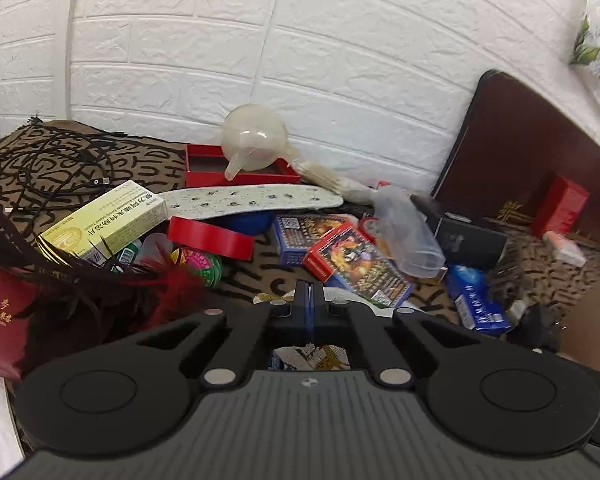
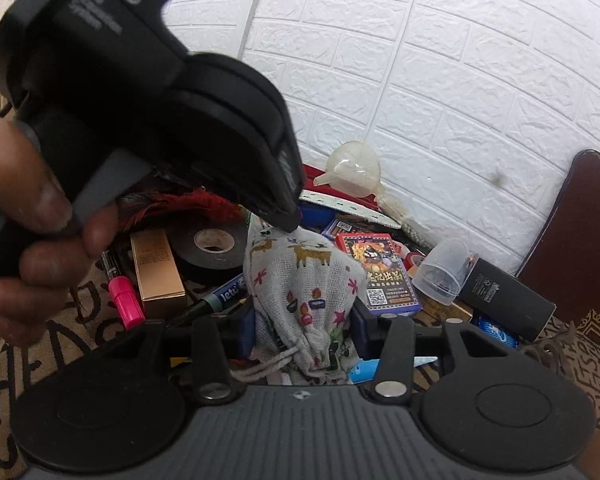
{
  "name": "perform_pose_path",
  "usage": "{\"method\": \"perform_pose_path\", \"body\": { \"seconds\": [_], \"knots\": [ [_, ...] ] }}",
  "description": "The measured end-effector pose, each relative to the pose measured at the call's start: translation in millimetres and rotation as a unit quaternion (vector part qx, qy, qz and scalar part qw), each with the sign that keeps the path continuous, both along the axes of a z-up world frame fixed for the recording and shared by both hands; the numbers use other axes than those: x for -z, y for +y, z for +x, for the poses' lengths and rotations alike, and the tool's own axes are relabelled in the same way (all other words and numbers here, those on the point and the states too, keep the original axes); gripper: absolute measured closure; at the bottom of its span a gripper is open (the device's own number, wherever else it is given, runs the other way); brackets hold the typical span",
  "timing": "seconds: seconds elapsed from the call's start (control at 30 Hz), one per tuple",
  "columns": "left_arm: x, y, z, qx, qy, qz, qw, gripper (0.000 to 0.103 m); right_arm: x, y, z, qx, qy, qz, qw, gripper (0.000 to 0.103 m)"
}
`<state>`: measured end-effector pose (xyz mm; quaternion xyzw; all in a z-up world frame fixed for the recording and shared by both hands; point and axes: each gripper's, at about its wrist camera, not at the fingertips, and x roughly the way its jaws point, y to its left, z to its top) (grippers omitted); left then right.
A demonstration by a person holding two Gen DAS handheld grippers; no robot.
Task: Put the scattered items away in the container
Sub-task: 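Pinch the white deer-print pouch with the right gripper while the left gripper grips it too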
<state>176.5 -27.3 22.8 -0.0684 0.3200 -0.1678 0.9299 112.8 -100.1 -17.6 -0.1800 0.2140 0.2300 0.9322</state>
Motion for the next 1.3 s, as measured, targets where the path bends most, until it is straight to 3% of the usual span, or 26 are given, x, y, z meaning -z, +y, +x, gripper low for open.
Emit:
{"method": "perform_pose_path", "body": {
  "seconds": [0.2,0.37,0.43,0.47,0.5,0.53,0.57,0.67,1.0,1.17,1.3],
  "knots": [
    [-20,-6,-12,0.013,-0.023,-0.003,0.9997,0.099,-13,6,-13,-0.009,-0.030,-0.020,0.999,0.061],
    [-12,5,-11,-0.013,0.021,-0.003,0.9997,0.098,-12,-2,-13,-0.001,-0.022,-0.023,0.999,0.061],
    [-1,11,-11,-0.029,0.044,-0.001,0.9986,0.087,-7,-6,-13,0.005,-0.016,-0.019,1.000,0.061],
    [5,13,-11,-0.033,0.058,-0.004,0.9978,0.066,-5,-7,-14,0.007,-0.014,-0.018,1.000,0.061],
    [10,14,-11,-0.039,0.070,-0.006,0.9967,0.036,-2,-8,-15,0.008,-0.012,-0.017,1.000,0.061],
    [14,13,-12,-0.048,0.076,-0.006,0.9959,0.024,1,-8,-15,0.008,-0.010,-0.018,1.000,0.061],
    [15,11,-14,-0.058,0.075,-0.001,0.9955,0.014,4,-7,-15,0.009,-0.008,-0.020,1.000,0.061],
    [15,3,-13,-0.080,0.074,0.019,0.9939,0.002,8,-6,-19,0.011,-0.008,-0.022,1.000,0.061],
    [12,-16,-1,-0.156,0.125,-0.009,0.9799,0.000,18,-13,-18,0.019,-0.009,-0.012,1.000,0.060],
    [2,-41,0,-0.168,0.121,0.048,0.9772,0.000,18,-24,-14,0.030,0.005,0.012,0.999,0.061],
    [-3,-61,5,-0.150,0.126,0.096,0.9759,0.000,21,-32,-12,0.039,0.012,0.028,0.999,0.060]
  ]
}}
